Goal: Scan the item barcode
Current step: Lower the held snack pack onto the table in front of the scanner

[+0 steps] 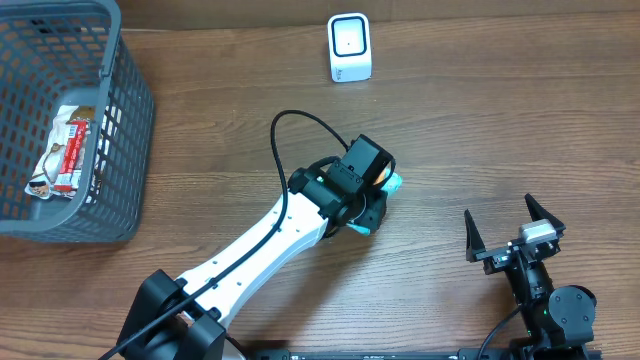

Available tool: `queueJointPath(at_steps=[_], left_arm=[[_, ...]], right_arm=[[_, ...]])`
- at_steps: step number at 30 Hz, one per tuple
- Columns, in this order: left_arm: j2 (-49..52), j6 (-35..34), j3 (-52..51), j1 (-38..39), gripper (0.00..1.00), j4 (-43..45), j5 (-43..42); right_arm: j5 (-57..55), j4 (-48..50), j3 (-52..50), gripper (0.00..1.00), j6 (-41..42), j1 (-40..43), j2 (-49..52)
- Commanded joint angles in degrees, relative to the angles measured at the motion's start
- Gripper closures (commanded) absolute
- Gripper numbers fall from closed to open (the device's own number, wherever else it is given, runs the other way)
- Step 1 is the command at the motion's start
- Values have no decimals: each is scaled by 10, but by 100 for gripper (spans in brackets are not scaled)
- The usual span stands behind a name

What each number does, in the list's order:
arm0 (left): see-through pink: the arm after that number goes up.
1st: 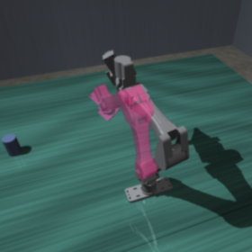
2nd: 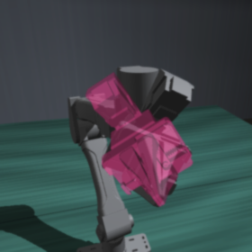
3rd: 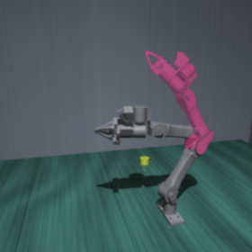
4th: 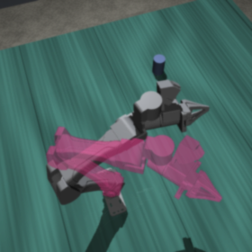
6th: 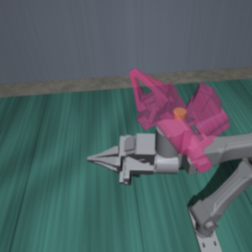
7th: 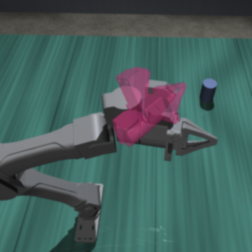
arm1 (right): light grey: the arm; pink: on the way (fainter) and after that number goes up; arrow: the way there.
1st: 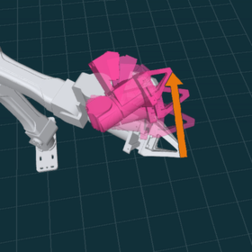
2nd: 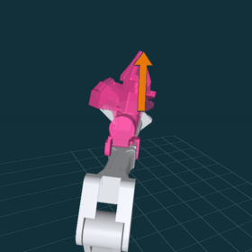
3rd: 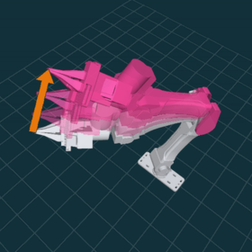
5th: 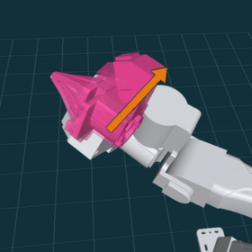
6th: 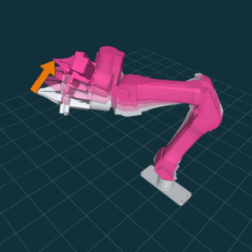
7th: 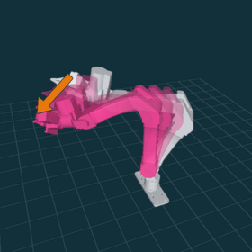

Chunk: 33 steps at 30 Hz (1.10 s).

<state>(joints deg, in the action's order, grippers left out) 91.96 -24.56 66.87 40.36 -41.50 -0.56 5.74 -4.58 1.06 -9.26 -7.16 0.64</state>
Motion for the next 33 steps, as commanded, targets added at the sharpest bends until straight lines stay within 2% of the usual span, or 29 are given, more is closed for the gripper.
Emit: queueJointPath(at_steps=[1,8,27,30,33], left_arm=[[-3,-20,-18,11,79,45,12],[-3,-55,-59,34,79,142,68],[70,-45,-68,59,76,204,54],[70,-45,-68,58,70,204,54],[70,-46,-68,58,53,204,54]], right_arm=[[-1,2,-6,0,-2,2,-4],[-1,2,-6,0,-2,2,-4],[-1,2,-6,0,-2,2,-4],[-1,2,-6,0,-2,2,-4],[-1,2,-6,0,-2,2,-4]])
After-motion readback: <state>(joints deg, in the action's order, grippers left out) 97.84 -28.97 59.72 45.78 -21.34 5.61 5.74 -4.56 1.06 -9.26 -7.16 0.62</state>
